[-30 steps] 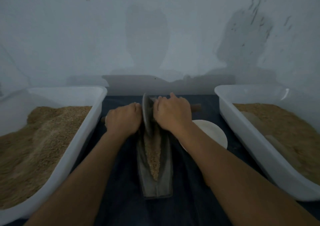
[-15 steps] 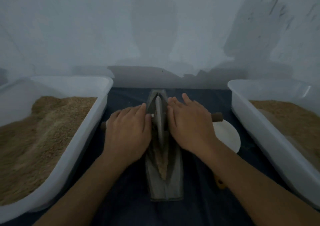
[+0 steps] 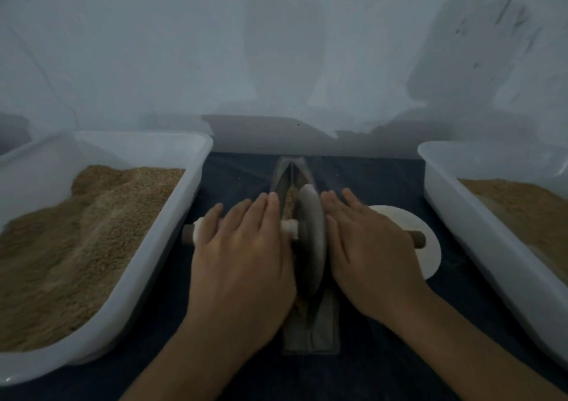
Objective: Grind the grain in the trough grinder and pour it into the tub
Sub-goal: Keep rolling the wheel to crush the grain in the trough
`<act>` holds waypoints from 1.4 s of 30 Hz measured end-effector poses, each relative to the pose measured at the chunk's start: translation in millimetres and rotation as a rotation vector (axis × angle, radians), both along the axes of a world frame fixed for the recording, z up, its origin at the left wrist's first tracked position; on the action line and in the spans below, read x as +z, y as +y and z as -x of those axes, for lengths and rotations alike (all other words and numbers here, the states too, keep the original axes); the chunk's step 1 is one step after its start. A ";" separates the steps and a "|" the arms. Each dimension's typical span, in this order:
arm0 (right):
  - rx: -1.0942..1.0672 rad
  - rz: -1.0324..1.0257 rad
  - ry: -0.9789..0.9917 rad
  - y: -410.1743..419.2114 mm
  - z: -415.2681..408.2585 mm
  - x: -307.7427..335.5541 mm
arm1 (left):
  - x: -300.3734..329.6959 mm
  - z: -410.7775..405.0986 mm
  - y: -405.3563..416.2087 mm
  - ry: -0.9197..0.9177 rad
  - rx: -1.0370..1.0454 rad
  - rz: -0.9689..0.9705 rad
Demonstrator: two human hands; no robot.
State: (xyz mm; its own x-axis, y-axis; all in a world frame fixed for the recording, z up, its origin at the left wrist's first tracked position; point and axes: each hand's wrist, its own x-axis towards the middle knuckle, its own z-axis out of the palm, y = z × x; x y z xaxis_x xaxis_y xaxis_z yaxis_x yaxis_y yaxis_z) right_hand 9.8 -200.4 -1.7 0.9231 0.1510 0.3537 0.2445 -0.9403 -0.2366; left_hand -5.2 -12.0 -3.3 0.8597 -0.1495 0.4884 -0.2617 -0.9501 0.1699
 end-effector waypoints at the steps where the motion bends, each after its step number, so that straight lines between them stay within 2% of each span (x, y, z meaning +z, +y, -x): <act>1: 0.013 -0.002 0.020 -1.9 0.0 -1.5 | 0.8 0.6 -1.0 0.002 -0.002 -0.007; 3: 0.006 0.016 0.037 1.2 -11.5 1.3 | 8.6 -14.3 -1.9 0.059 -0.017 0.003; 6: -0.080 0.088 0.015 14.7 -52.7 13.1 | 13.9 -68.0 1.1 0.252 -0.042 0.094; 11: -0.248 0.064 0.066 35.2 -118.7 46.3 | 22.1 -141.7 -3.5 0.389 0.098 0.116; 14: -0.234 0.140 0.050 38.9 -113.6 44.3 | 18.8 -128.7 -3.7 0.341 0.098 0.053; 18: -0.119 0.122 0.023 18.9 -56.8 17.4 | 6.5 -57.2 2.4 0.061 0.008 -0.024; 21: -0.017 0.058 -0.045 5.7 -8.0 4.2 | -1.7 -6.4 9.7 -0.029 -0.067 -0.019; 24: -0.006 0.067 -0.115 3.6 -0.8 1.3 | -6.1 -9.9 14.6 0.024 -0.122 -0.001; 26: -0.024 0.104 -0.060 9.0 -21.2 7.4 | -1.0 -37.0 12.1 0.114 -0.122 0.039; 28: -0.096 0.135 0.024 13.0 -59.0 14.7 | 1.9 -75.3 5.9 0.169 -0.063 0.048; 30: -0.179 0.078 0.079 18.2 -97.6 26.5 | 7.2 -114.2 -2.3 0.185 0.008 0.074; 34: -0.253 0.070 0.062 30.2 -129.4 43.6 | 17.7 -151.3 -8.2 0.245 0.079 0.121; 37: -0.208 0.127 0.007 30.6 -110.5 36.2 | 11.7 -120.5 1.9 0.293 0.041 0.062; 42: -0.017 0.106 -0.050 13.4 -21.1 11.8 | -5.7 -20.5 22.2 0.061 -0.096 -0.037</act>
State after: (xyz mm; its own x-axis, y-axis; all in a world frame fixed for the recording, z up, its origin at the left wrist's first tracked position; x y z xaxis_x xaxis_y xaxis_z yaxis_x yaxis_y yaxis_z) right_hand 30.9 -187.0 10.1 0.9074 0.1748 0.3822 0.2377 -0.9634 -0.1238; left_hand 15.3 10.2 -9.0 0.8685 -0.2495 0.4284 -0.3419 -0.9272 0.1532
